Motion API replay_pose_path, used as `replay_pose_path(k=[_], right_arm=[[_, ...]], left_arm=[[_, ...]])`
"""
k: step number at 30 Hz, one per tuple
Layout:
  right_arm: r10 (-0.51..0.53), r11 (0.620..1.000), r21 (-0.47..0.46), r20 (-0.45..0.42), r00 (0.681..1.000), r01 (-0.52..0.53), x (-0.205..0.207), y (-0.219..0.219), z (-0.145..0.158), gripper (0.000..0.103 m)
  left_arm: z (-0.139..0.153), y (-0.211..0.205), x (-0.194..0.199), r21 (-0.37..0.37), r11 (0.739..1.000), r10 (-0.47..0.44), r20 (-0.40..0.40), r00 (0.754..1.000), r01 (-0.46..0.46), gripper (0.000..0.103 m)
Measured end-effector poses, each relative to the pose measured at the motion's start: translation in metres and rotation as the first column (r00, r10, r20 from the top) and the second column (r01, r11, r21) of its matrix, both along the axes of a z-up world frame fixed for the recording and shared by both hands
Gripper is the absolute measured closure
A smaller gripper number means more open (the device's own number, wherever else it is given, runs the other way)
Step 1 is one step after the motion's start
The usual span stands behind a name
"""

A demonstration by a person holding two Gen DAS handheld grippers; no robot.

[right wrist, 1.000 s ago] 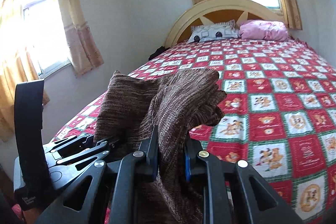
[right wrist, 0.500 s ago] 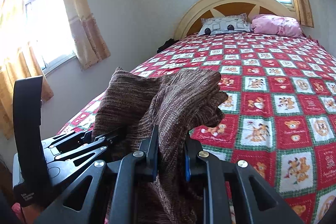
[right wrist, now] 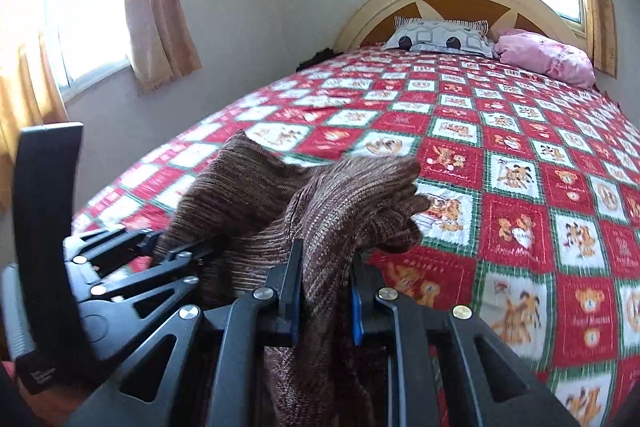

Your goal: Fold small clothes

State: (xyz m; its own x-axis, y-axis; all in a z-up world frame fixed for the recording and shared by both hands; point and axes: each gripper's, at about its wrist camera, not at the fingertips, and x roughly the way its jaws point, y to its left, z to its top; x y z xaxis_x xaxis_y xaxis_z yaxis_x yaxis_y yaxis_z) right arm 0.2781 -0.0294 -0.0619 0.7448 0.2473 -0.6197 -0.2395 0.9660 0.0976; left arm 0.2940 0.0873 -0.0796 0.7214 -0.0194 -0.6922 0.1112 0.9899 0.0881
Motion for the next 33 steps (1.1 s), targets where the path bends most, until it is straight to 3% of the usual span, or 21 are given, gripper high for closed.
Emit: replay_pose_path(k=[4, 6, 11, 14, 15, 16, 17, 18, 20, 22, 24, 29, 31, 33], right_arm=[[-0.025, 0.999, 0.022, -0.110, 0.994, 0.028, 0.022, -0.011, -0.032, 0.084], [-0.021, 0.996, 0.084, -0.137, 0.990, 0.033, 0.027, -0.020, -0.033, 0.084], [0.001, 0.992, 0.128, -0.176, 0.984, 0.022, 0.027, -0.027, -0.035, 0.078], [0.016, 0.968, 0.249, -0.209, 0.978, 0.038, 0.008, -0.051, -0.030, 0.072], [0.020, 0.954, 0.298, -0.215, 0.976, 0.046, -0.001, -0.059, -0.029, 0.070], [0.026, 0.944, 0.326, -0.220, 0.975, 0.049, -0.007, -0.064, -0.028, 0.061], [0.028, 0.927, 0.370, -0.221, 0.975, 0.057, -0.022, -0.075, -0.027, 0.054], [0.024, 0.920, 0.387, -0.216, 0.976, 0.063, -0.030, -0.079, -0.027, 0.043], [0.013, 0.893, 0.443, -0.212, 0.977, 0.084, -0.055, -0.090, -0.030, 0.036], [0.053, 0.874, 0.479, -0.250, 0.967, 0.075, -0.068, -0.089, -0.039, 0.036], [0.071, 0.887, 0.456, -0.276, 0.959, 0.066, -0.074, -0.080, -0.047, 0.036], [0.078, 0.945, 0.328, -0.237, 0.968, 0.005, -0.094, -0.046, -0.046, 0.037], [0.075, 0.966, 0.259, -0.250, 0.965, -0.008, -0.100, -0.033, -0.046, 0.062], [0.066, 0.974, 0.225, -0.251, 0.966, -0.008, -0.103, -0.028, -0.044, 0.077]], left_arm=[[-0.014, -0.003, 0.004, 0.020, 1.000, 0.018, -0.012, 1.000, -0.017, 0.076], [-0.014, -0.003, 0.005, 0.030, 0.999, 0.017, -0.014, 1.000, -0.017, 0.074], [-0.015, -0.002, 0.006, 0.047, 0.999, 0.027, -0.032, 0.999, -0.026, 0.065], [-0.008, 0.014, -0.005, -0.046, 0.999, -0.009, -0.052, 0.999, 0.006, 0.060], [-0.005, 0.024, -0.014, -0.088, 0.996, -0.006, -0.051, 0.999, 0.001, 0.051], [-0.002, 0.034, -0.025, -0.135, 0.991, 0.001, -0.051, 0.999, -0.008, 0.041], [-0.001, 0.040, -0.032, -0.173, 0.985, 0.000, -0.050, 0.999, -0.008, 0.037], [-0.001, 0.052, -0.045, -0.238, 0.971, -0.006, -0.050, 0.999, -0.006, 0.034], [-0.005, 0.066, -0.058, -0.318, 0.948, -0.006, -0.073, 0.997, -0.018, 0.034], [-0.015, 0.074, -0.069, -0.397, 0.917, -0.021, -0.123, 0.992, -0.030, 0.034], [-0.026, 0.074, -0.075, -0.427, 0.903, -0.025, -0.169, 0.985, -0.050, 0.034], [-0.030, 0.061, -0.088, -0.437, 0.899, -0.047, -0.163, 0.986, -0.029, 0.037], [-0.030, 0.055, -0.090, -0.457, 0.890, -0.067, -0.165, 0.984, -0.016, 0.052], [-0.031, 0.051, -0.091, -0.438, 0.898, -0.058, -0.170, 0.984, -0.023, 0.063]])
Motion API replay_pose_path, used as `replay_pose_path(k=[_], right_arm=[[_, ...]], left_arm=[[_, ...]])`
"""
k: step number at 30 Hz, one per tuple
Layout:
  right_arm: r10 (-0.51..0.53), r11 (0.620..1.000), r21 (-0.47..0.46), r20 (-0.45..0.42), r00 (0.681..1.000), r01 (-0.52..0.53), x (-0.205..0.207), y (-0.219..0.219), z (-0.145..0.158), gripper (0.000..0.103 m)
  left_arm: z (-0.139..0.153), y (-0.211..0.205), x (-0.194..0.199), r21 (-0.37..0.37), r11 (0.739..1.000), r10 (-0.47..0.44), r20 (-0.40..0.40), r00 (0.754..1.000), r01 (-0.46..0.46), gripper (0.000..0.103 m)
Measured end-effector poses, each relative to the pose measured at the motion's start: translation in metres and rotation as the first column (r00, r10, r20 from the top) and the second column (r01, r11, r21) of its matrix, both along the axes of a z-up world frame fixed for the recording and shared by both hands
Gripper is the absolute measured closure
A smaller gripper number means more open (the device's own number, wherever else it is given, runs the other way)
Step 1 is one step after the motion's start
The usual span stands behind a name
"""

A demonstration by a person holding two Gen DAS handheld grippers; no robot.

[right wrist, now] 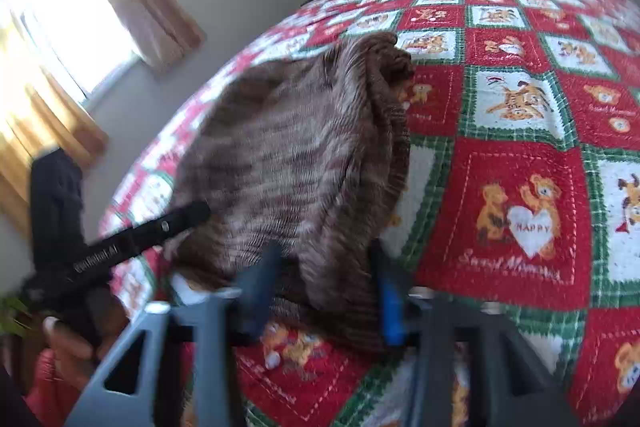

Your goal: Fold small clothes

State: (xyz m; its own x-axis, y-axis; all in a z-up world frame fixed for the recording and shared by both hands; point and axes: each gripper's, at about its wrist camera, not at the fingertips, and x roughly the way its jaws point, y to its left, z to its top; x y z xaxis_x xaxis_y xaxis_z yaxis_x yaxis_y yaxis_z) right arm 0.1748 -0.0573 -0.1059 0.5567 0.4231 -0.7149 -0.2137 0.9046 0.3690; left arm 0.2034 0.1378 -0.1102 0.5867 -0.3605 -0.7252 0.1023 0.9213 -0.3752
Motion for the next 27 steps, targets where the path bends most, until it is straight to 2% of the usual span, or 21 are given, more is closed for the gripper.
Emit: replay_pose_path(k=[1, 3, 6, 9, 12, 13, 16, 18, 22, 27], right_arm=[[0.001, 0.999, 0.032, -0.014, 1.000, -0.001, 0.001, -0.002, 0.001, 0.084], [-0.010, 0.996, 0.084, -0.031, 0.999, 0.012, 0.000, -0.009, 0.003, 0.086], [-0.012, 0.984, 0.178, -0.037, 0.999, 0.019, -0.008, -0.017, 0.012, 0.087], [0.010, 0.985, 0.174, -0.024, 1.000, -0.005, -0.021, -0.013, 0.023, 0.087], [0.016, 0.997, 0.078, -0.051, 0.999, -0.012, -0.028, -0.007, 0.015, 0.087], [0.015, 0.999, 0.051, -0.066, 0.998, -0.011, -0.031, -0.007, 0.007, 0.087], [0.013, 0.998, 0.057, -0.036, 0.999, -0.011, -0.039, -0.012, -0.004, 0.087], [0.004, 0.998, 0.058, -0.029, 1.000, -0.002, -0.040, -0.012, -0.005, 0.087], [-0.003, 1.000, -0.011, 0.013, 1.000, 0.003, -0.047, -0.004, -0.003, 0.087], [-0.026, 1.000, -0.017, 0.012, 1.000, 0.027, -0.051, -0.004, -0.001, 0.087]], left_arm=[[0.001, 0.000, 0.002, 0.005, 1.000, 0.004, -0.005, 1.000, -0.004, 0.071], [0.004, 0.005, 0.003, -0.026, 1.000, 0.002, -0.021, 1.000, -0.003, 0.080], [0.018, 0.010, -0.005, -0.036, 0.999, 0.003, -0.014, 1.000, -0.004, 0.086], [0.026, 0.006, -0.017, 0.027, 1.000, -0.007, -0.013, 1.000, 0.008, 0.086], [0.017, -0.001, -0.028, 0.110, 0.994, -0.021, -0.033, 0.999, 0.025, 0.085], [0.013, -0.004, -0.032, 0.143, 0.989, -0.021, -0.026, 0.999, 0.025, 0.081], [0.006, -0.015, -0.043, 0.273, 0.962, -0.019, 0.036, 0.999, 0.009, 0.069], [0.004, -0.024, -0.049, 0.345, 0.939, -0.026, 0.087, 0.996, -0.005, 0.067], [0.002, -0.025, -0.052, 0.388, 0.920, -0.011, 0.141, 0.990, -0.045, 0.067], [0.006, -0.029, -0.058, 0.439, 0.897, -0.011, 0.159, 0.987, -0.061, 0.067]])
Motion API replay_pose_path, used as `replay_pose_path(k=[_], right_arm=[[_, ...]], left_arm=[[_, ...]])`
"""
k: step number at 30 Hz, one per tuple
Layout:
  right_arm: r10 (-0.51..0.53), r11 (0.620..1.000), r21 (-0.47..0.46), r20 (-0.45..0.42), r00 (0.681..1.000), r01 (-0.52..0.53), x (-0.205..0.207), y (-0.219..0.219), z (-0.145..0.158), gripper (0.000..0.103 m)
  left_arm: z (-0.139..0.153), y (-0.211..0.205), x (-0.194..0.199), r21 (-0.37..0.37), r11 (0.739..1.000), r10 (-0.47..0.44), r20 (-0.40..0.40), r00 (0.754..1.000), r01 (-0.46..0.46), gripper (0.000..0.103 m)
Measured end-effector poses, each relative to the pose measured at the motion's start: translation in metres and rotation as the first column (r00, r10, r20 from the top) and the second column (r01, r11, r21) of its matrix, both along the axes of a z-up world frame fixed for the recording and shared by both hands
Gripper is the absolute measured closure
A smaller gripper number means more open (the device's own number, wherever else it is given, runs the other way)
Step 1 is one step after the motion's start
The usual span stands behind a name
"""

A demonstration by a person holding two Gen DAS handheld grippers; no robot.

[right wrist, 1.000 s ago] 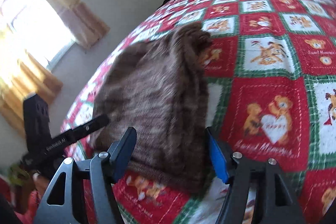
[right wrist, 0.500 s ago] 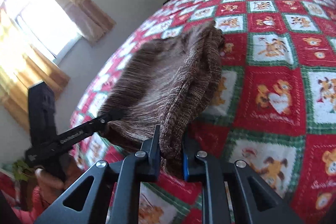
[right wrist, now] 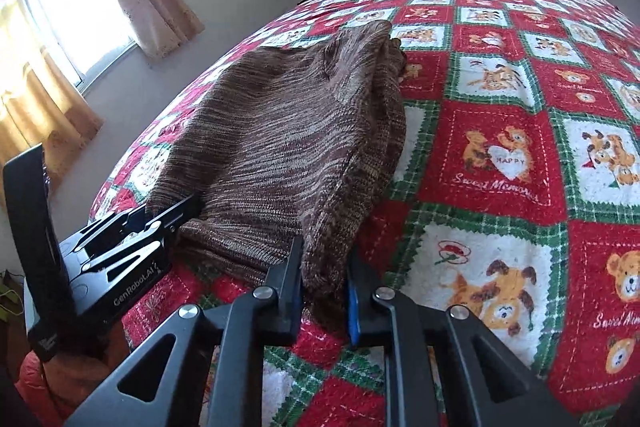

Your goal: Fold small clothes

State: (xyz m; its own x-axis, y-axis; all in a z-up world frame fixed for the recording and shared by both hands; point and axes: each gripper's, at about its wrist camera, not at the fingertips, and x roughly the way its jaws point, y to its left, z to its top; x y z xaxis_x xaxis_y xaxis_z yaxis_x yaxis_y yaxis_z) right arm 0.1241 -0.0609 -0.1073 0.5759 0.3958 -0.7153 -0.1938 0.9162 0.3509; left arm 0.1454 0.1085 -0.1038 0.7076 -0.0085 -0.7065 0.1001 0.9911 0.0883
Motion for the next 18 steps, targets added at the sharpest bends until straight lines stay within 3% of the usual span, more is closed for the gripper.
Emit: replay_pose_path(k=[9, 16, 17, 18], right_arm=[[-0.055, 0.997, -0.059, 0.002, 0.998, 0.055, -0.024, -0.002, 0.008, 0.081], [-0.117, 0.986, -0.109, 0.060, 0.991, 0.123, -0.057, -0.010, 0.031, 0.080], [-0.122, 0.985, -0.116, 0.067, 0.990, 0.129, -0.059, -0.010, 0.034, 0.079], [-0.129, 0.983, -0.125, 0.076, 0.989, 0.138, -0.062, -0.010, 0.038, 0.071]], left_arm=[[0.009, -0.005, -0.022, 0.024, 1.000, -0.003, 0.002, 1.000, 0.003, 0.065], [0.022, -0.011, -0.034, -0.024, 0.999, -0.026, 0.003, 1.000, 0.026, 0.058], [0.024, -0.013, -0.036, -0.028, 0.999, -0.034, 0.005, 0.999, 0.034, 0.058], [0.026, -0.015, -0.039, -0.031, 0.999, -0.042, 0.007, 0.999, 0.043, 0.054]])
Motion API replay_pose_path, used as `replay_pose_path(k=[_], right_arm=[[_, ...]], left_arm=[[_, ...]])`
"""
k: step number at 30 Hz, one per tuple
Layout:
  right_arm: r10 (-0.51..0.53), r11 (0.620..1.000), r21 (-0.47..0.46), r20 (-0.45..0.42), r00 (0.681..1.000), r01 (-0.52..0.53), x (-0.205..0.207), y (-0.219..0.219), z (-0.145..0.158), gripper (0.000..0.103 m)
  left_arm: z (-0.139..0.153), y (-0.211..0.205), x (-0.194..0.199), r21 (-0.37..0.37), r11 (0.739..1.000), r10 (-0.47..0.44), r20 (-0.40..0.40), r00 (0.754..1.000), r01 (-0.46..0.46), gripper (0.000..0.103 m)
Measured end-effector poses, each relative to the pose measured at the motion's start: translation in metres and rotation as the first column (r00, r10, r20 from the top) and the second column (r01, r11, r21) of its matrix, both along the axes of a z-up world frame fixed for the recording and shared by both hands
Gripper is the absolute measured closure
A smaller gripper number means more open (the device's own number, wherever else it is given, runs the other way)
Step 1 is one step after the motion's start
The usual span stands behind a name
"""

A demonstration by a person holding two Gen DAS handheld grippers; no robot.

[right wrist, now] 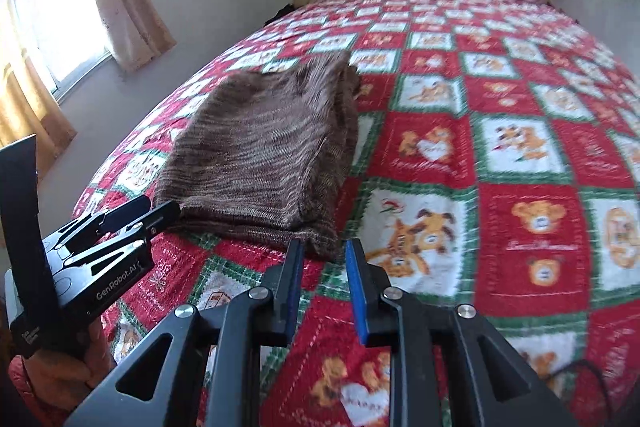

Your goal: Fold small clothes

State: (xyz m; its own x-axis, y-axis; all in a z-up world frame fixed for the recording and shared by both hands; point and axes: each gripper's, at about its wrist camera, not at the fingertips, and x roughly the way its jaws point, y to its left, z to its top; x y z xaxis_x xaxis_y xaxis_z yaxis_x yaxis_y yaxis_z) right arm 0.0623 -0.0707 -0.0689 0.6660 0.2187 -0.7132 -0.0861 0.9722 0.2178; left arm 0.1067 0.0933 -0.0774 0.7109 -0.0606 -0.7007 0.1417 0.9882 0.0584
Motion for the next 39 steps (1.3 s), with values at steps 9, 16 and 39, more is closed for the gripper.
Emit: replay_pose_path(k=[9, 16, 39], right_arm=[[-0.021, 0.998, -0.058, 0.116, 0.993, 0.027, -0.034, 0.010, 0.043, 0.048], [0.000, 0.998, -0.059, 0.248, 0.969, 0.015, -0.072, 0.023, 0.093, 0.044], [-0.084, 0.992, -0.038, 0.521, 0.850, 0.121, -0.141, 0.021, 0.151, 0.029]], left_arm=[[0.040, -0.006, -0.034, 0.009, 1.000, 0.010, 0.129, 0.992, -0.011, 0.004], [0.090, 0.007, -0.066, 0.025, 0.998, 0.054, 0.297, 0.953, -0.064, 0.000], [0.126, 0.006, -0.101, 0.011, 0.980, 0.179, 0.373, 0.911, -0.197, 0.000]])
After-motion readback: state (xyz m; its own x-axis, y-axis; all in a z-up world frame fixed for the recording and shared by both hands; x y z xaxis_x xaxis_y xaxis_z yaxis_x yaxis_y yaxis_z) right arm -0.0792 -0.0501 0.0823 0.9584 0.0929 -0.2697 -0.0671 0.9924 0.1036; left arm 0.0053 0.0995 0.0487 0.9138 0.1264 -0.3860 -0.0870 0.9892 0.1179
